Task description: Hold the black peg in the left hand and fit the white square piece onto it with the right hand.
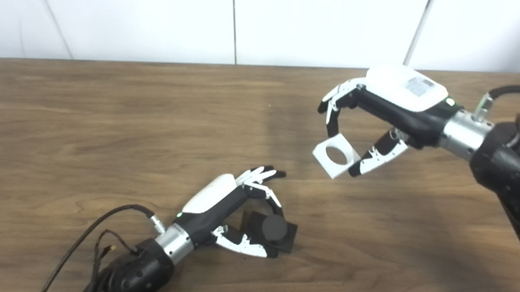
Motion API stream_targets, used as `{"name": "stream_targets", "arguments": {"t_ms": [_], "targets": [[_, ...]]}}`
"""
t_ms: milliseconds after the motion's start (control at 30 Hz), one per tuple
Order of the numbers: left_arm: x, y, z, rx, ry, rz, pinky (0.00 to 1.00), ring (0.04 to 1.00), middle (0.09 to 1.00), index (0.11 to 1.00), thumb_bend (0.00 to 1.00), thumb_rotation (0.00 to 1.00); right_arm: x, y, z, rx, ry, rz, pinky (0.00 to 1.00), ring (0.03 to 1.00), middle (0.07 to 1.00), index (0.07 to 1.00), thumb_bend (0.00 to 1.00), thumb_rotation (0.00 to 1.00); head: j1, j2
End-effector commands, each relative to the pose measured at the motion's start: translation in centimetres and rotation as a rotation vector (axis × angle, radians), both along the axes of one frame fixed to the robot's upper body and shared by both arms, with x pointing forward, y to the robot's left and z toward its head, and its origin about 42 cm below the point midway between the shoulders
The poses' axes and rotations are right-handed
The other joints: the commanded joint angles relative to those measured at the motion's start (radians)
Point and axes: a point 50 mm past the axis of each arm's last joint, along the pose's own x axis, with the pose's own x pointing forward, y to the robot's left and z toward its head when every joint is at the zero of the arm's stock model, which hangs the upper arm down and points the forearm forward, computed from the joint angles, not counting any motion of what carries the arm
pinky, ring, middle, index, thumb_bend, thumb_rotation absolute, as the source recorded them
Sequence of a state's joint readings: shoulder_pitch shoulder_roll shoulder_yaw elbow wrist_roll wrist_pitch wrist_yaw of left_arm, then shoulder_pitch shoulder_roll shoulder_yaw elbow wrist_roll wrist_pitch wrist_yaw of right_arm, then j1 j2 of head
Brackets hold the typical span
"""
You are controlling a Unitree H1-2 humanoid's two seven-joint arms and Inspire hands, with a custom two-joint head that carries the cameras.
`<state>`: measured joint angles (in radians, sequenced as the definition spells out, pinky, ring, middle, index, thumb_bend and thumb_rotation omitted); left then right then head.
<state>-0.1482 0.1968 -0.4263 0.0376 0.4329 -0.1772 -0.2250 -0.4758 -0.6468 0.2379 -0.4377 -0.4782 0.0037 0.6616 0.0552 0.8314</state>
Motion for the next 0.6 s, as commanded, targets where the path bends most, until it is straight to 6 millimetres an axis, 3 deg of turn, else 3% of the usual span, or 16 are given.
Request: {"name": "stream_targets", "arguments": {"t_ms": [0,567], "targets": [[-0.9,-0.1,-3.7,0.109,0.153,0.025,1.00,1.000,0.952,0.487,0.52,0.08,-0.6,0.3,1.9,0.009,-0.059,0.030,0.65,0.766,0.737,0.479,0.52,0.14,0.003,0.000],[-0.6,-1.2,-3.8,0.096,0.150,0.036,1.00,1.000,0.947,0.486,0.52,0.08,-2.1,1.4,0.2,0.020,0.014,0.105,0.66,0.764,0.734,0.480,0.52,0.13,0.042,0.010]]}}
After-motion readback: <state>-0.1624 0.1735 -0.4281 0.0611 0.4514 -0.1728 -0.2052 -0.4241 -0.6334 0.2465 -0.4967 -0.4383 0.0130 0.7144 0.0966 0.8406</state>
